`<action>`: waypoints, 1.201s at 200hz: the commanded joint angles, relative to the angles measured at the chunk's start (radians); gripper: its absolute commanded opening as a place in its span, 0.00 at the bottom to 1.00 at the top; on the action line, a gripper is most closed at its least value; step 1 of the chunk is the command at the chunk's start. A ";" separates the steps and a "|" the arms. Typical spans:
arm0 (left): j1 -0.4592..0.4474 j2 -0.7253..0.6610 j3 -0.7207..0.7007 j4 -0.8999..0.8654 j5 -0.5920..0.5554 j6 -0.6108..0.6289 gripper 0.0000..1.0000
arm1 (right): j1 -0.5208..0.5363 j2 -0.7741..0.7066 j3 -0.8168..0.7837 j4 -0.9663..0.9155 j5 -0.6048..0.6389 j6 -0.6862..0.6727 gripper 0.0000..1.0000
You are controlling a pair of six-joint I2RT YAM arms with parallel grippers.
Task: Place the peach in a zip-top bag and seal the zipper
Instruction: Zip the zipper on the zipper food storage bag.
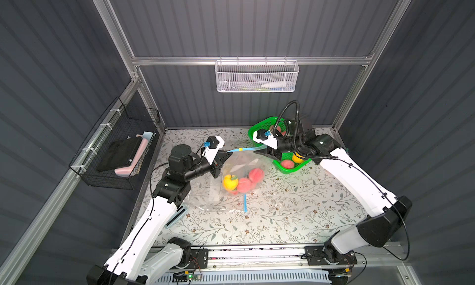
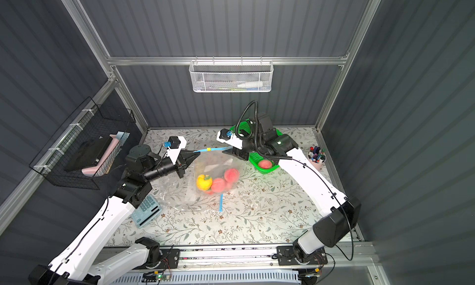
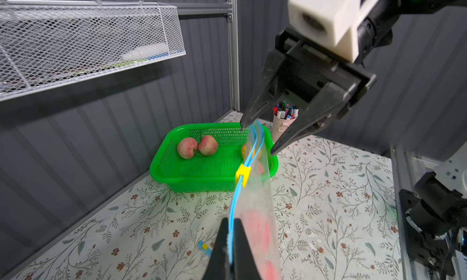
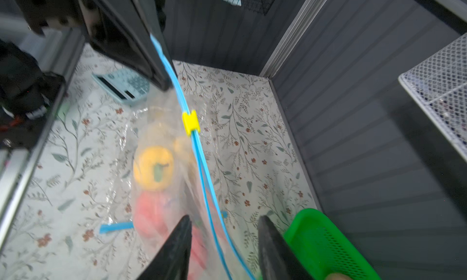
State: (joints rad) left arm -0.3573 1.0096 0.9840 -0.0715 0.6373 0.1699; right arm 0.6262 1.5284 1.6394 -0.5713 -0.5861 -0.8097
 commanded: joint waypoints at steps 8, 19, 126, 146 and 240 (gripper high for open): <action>0.003 0.015 0.045 -0.032 0.048 0.036 0.00 | 0.024 -0.007 0.017 0.094 -0.133 0.055 0.54; 0.003 0.016 0.048 -0.034 0.052 0.039 0.00 | 0.033 -0.001 0.020 0.098 -0.145 0.048 0.54; 0.003 0.004 0.053 -0.034 0.089 0.043 0.00 | 0.069 0.090 0.082 0.040 -0.193 -0.016 0.41; 0.003 0.000 0.050 -0.033 0.092 0.042 0.00 | 0.071 0.097 0.088 0.027 -0.193 -0.022 0.31; 0.003 -0.030 0.014 0.010 0.057 0.012 0.00 | 0.073 0.075 0.066 0.013 -0.133 -0.053 0.22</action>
State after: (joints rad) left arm -0.3573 1.0019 0.9993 -0.0925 0.6746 0.1928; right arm 0.7002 1.6146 1.7035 -0.5331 -0.7288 -0.8471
